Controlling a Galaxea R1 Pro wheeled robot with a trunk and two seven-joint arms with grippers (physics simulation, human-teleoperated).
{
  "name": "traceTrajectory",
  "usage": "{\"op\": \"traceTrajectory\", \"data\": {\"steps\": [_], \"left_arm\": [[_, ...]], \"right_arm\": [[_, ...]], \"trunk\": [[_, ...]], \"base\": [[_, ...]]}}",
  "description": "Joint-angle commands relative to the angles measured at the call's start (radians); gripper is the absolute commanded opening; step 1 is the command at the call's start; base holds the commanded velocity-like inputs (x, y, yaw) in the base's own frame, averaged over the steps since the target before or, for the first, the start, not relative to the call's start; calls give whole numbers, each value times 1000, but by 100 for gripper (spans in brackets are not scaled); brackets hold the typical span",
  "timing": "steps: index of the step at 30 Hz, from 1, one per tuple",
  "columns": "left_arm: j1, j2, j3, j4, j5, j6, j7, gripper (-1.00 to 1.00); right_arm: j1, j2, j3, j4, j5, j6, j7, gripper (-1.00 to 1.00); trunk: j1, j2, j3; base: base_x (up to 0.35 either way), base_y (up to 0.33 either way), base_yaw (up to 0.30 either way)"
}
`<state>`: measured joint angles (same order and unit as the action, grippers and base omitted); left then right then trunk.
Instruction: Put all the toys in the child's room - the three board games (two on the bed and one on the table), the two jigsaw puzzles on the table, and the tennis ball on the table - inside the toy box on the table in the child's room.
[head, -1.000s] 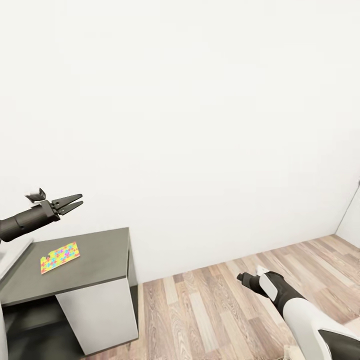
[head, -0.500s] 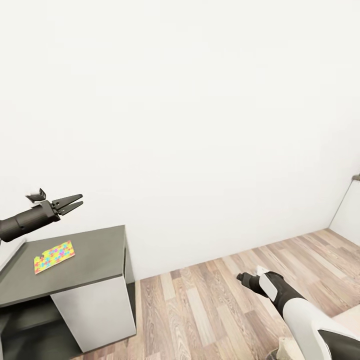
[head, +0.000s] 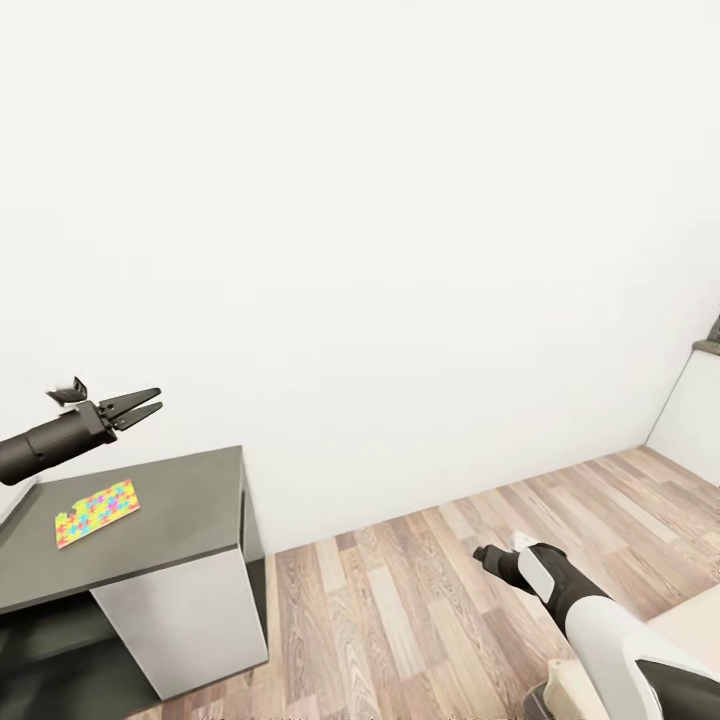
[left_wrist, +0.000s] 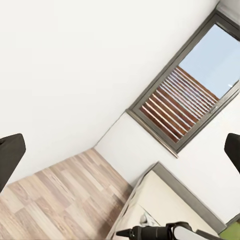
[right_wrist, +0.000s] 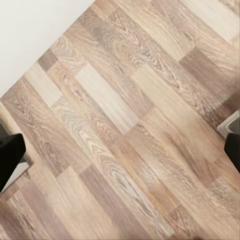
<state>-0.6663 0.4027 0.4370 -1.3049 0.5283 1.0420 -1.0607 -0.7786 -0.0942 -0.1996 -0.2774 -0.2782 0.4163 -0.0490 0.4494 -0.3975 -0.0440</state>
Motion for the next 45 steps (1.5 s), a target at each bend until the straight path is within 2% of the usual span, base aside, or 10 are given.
{"op": "traceTrajectory", "data": {"steps": [1,34,45], "left_arm": [[0,0,2,0,-2,4,-4,100],[17,1,27,0,1,4,-4,100],[18,1,47,0,2,4,-4,100]], "right_arm": [[-1,0,0,-2,-10,5,-5,100],[-1,1,0,-2,-8,3,-5,100],[3,10,-1,14,66,-58,-6,100]], "trunk": [[1,-2,-4],[1,-2,-57],[1,-2,-75]], "base": [[0,0,-72],[0,0,-71],[0,0,-68]]}}
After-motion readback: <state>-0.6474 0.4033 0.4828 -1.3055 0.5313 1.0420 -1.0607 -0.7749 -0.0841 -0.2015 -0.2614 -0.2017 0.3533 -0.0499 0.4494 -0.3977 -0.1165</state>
